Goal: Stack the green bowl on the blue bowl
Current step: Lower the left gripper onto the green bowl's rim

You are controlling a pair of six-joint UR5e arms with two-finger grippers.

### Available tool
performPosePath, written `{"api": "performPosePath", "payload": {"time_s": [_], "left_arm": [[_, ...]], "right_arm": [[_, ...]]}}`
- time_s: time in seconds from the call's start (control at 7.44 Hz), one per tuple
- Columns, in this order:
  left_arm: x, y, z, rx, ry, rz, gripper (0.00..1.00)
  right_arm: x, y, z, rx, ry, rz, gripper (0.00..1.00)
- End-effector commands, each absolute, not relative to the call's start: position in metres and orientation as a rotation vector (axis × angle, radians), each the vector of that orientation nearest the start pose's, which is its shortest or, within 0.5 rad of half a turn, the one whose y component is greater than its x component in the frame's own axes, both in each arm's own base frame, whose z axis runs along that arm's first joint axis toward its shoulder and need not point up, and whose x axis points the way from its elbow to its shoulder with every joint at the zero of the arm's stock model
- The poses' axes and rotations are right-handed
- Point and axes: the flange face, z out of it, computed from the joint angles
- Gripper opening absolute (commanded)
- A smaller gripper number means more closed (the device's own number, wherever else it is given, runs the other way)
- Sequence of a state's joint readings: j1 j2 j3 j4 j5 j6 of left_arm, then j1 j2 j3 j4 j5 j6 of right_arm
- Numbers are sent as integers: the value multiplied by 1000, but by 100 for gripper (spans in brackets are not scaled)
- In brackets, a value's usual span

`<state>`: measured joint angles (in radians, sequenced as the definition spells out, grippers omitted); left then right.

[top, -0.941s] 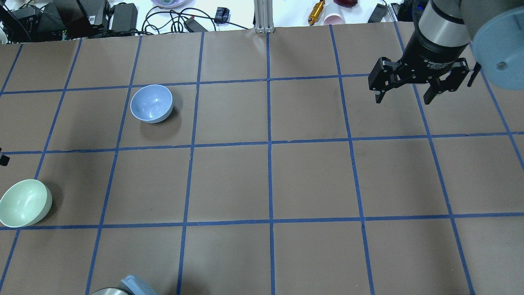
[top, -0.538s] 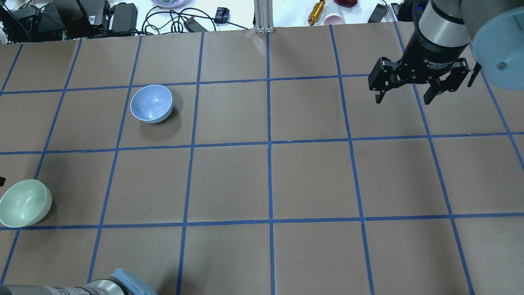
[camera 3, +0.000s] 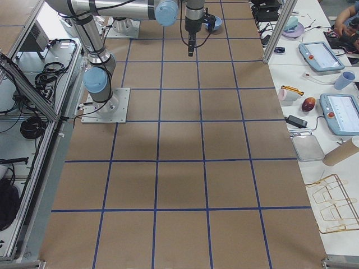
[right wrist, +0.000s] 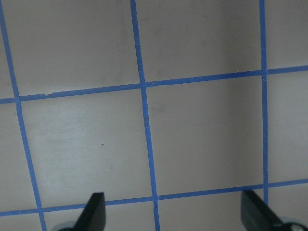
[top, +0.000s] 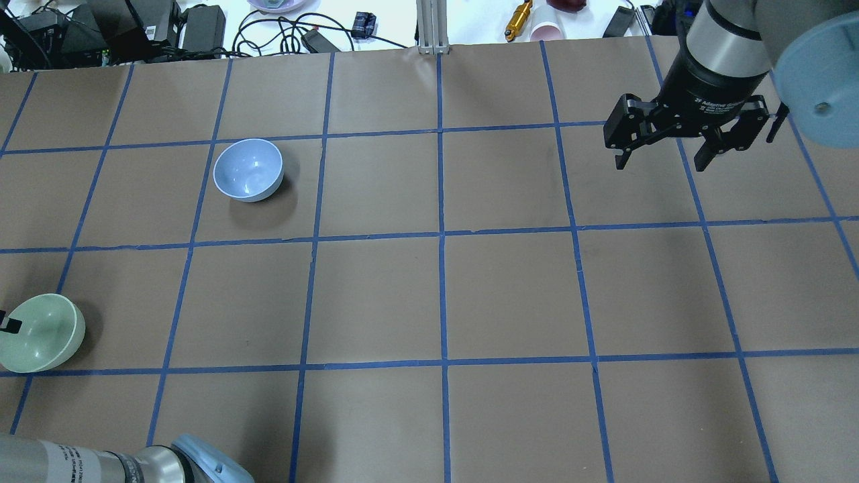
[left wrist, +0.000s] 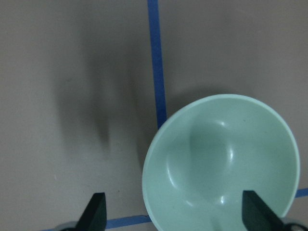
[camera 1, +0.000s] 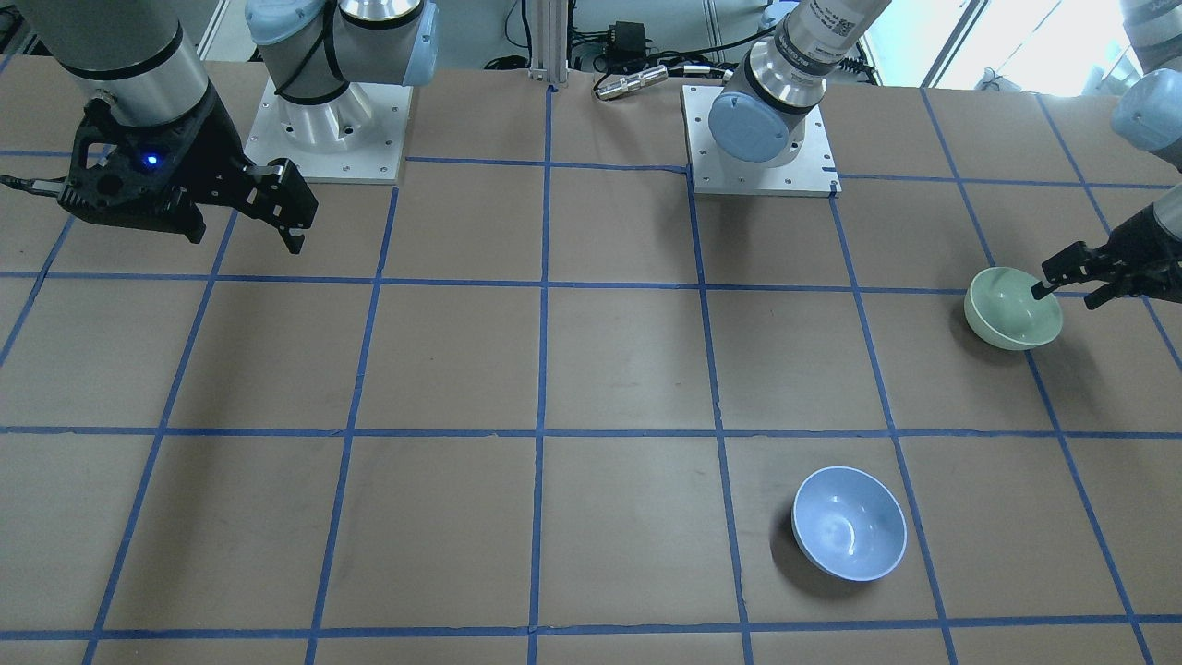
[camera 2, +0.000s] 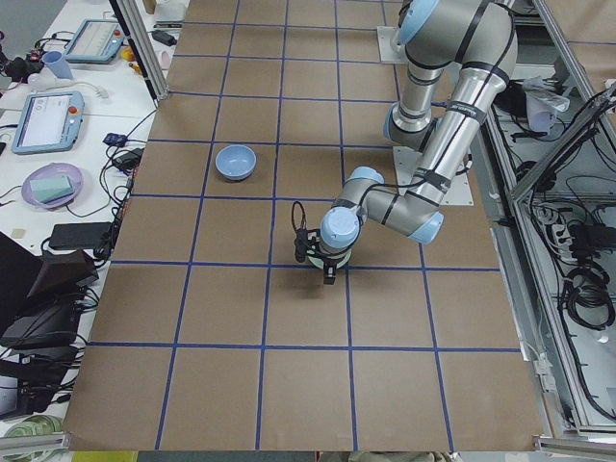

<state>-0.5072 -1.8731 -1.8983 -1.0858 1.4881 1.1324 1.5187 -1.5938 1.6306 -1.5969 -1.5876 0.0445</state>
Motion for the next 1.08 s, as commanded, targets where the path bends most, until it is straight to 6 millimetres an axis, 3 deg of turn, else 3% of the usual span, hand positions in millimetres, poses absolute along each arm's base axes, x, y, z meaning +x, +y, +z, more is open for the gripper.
{"api": "performPosePath", "payload": {"time_s": [0.0, 0.67, 0.94], "left_arm": [[395, -381, 205, 100, 3333, 4, 98], [396, -384, 180, 104, 3369, 9, 97], [397, -384, 173, 104, 3380, 21, 92]], "right_arm": [[106, -487, 472, 152, 3155, 17, 100], [107, -487, 472, 152, 3153, 17, 100], [106, -487, 472, 152, 3155, 17, 100]]}}
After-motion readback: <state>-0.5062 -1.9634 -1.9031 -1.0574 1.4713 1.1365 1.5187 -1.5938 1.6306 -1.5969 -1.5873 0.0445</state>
